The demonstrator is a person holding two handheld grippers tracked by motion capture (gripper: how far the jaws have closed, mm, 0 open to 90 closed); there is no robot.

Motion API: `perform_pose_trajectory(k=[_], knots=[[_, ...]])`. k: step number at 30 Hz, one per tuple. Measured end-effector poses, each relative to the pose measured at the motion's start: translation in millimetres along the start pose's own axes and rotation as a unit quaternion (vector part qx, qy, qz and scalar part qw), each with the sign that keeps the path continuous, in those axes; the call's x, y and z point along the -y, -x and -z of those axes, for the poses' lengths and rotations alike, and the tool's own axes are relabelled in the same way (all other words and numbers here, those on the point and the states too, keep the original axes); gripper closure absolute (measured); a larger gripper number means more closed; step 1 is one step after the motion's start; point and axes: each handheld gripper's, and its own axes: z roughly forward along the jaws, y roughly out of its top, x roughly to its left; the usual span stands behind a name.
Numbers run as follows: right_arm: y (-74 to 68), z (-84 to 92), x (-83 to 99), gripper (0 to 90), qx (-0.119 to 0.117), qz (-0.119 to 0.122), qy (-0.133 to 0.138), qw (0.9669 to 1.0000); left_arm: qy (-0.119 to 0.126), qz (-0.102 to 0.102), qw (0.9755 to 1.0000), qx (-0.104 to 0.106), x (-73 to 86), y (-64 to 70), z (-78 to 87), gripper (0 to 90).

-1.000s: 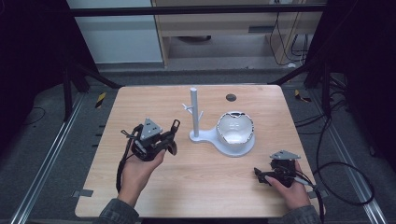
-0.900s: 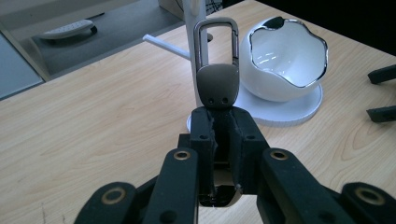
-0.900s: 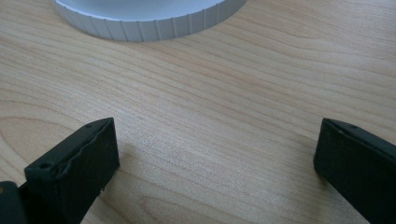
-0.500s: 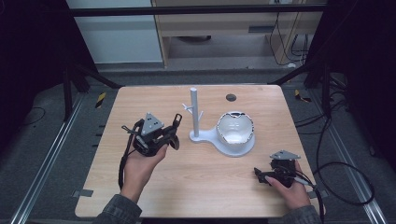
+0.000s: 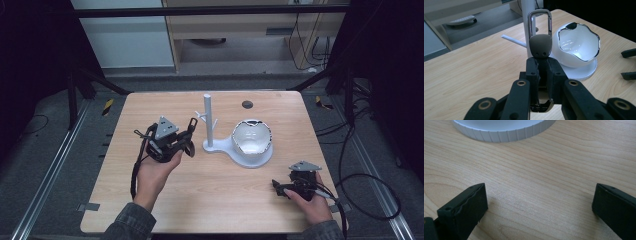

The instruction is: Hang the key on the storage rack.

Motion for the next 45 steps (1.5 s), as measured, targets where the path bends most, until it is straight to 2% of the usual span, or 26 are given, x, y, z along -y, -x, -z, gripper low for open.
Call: perform_pose_trajectory(k=[12,22,25,36,44,45], knots=[[0.0,0.0,0.0,0.4,0.0,0.0,0.0,1.0,-0.007,0.007,0.9999,-0.003,-3.2,-5.2,-10.8,80.7],[0.0,0.0,0.0,0.5,0.0,0.0,0.0,1.0,-0.014,-0.004,0.9999,-0.003,-4.3,-3.9,-18.1,80.6],[0.0,0.0,0.0,0.4,0.0,0.0,0.0,1.0,-0.012,0.001,0.9999,-0.004,-4.4,-5.0,-19.7,80.6],[0.0,0.0,0.0,0.5,0.0,0.0,0.0,1.0,-0.016,0.001,0.9999,-0.005,-6.6,-6.0,-26.8,80.6],[-0.1,0.1,0.0,0.4,0.0,0.0,-0.001,1.0,-0.022,0.0,0.9997,-0.007,-8.7,-5.7,-31.7,80.6],[0.1,0.0,0.0,0.4,0.0,0.0,0.0,1.0,-0.026,-0.005,0.9996,-0.007,-9.2,-6.0,-32.0,80.7]])
